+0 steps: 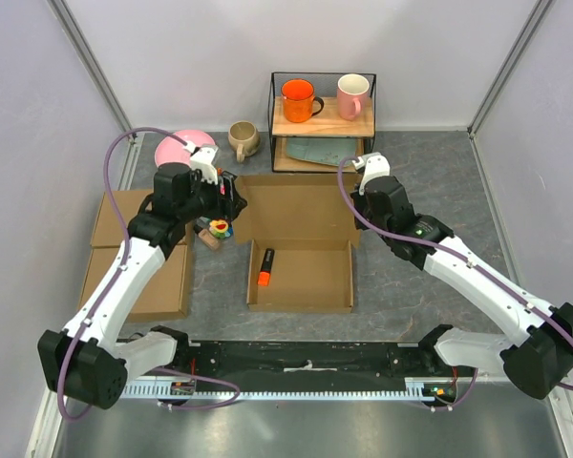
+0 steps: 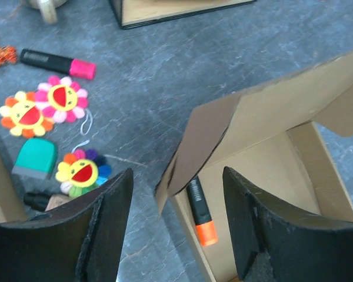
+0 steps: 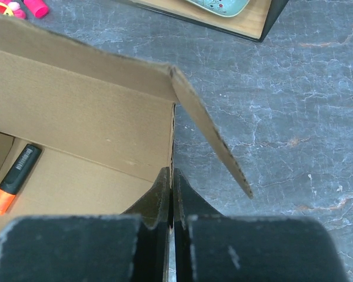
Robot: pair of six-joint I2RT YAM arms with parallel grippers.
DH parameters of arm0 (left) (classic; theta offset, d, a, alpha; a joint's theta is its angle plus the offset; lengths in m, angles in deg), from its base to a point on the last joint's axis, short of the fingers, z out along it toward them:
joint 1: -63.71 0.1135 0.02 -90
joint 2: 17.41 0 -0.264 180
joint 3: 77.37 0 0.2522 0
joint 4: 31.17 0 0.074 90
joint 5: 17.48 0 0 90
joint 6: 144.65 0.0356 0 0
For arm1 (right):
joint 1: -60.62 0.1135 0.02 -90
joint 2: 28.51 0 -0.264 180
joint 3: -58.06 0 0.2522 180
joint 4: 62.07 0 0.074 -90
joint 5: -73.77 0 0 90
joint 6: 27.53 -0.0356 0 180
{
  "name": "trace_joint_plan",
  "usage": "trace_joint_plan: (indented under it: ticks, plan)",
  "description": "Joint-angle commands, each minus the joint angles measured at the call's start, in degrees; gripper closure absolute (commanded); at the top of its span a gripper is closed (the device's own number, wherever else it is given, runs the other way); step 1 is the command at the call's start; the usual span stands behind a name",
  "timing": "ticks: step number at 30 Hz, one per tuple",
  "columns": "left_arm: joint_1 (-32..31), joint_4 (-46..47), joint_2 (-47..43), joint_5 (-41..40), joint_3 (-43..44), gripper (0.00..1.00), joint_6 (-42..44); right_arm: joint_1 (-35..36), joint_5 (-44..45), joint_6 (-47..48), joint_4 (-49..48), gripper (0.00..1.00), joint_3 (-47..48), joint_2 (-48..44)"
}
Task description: Fold the paper box
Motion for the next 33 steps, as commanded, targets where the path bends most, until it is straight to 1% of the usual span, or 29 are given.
trace_joint_plan:
  ticks: [1,2,3,8,9,11,12,14,15,18,22,26,30,32,33]
  plan:
    - [0.2,-1.8,3.5,8.0,4.9,0.34,-1.8,0.6,2.0,1.6,-1.1,1.0,-0.2,-1.7]
    - [0.2,-2.2,4.0,8.6,5.2,0.36,-2.0,0.7,2.1,1.6,-1.2,1.0,-0.2,-1.7]
    - [0.2,-2.7,4.3,8.7,5.2,0.41,-1.9,0.7,2.1,1.6,-1.1,1.0,-0.3,-1.8]
    - [0.2,-3.2,3.9,7.6,3.4,0.51,-1.7,1.1,2.5,1.6,-1.3,1.0,-0.4,-1.8]
    - [0.2,-3.1,3.8,7.4,3.3,0.57,-1.7,1.2,2.5,1.7,-1.3,1.0,-0.3,-1.8]
    - [0.1,-2.9,3.5,8.0,3.2,0.62,-2.0,1.2,2.4,1.6,-1.2,1.0,-0.2,-1.7]
    - [0.1,-2.8,3.3,8.2,3.1,0.69,-2.2,1.2,2.4,1.6,-1.2,1.0,-0.1,-1.7]
    - [0.0,-2.3,3.0,8.7,2.9,0.76,-2.8,1.3,2.4,1.4,-1.1,1.0,0.1,-1.5]
    - [-0.1,-2.1,2.8,8.7,2.6,0.81,-3.1,1.3,2.4,1.1,-1.0,1.0,0.3,-1.5]
    - [-1.2,-0.7,1.7,8.7,1.3,0.87,-4.7,1.3,2.2,0.5,-0.5,1.0,0.7,-1.1]
    - [-4.2,2.6,-0.8,4.2,-1.3,0.91,-6.5,2.0,1.9,-1.1,-0.4,1.0,0.5,-0.9]
    - [-7.0,8.0,-3.7,-0.3,-7.1,0.94,-8.5,2.7,2.0,-2.4,-0.3,1.0,-0.2,-1.8]
    - [-8.2,12.1,-6.1,-3.4,-10.8,0.96,-8.1,3.1,3.0,-2.8,0.9,1.0,0.3,-2.6]
    - [-8.5,13.2,-7.3,-5.1,-12.1,0.97,-6.8,3.1,4.9,-2.7,2.5,0.95,1.2,-2.9]
    - [-8.6,13.5,-7.7,-5.6,-12.3,0.97,-6.4,3.1,5.7,-2.5,3.1,0.87,2.1,-3.0]
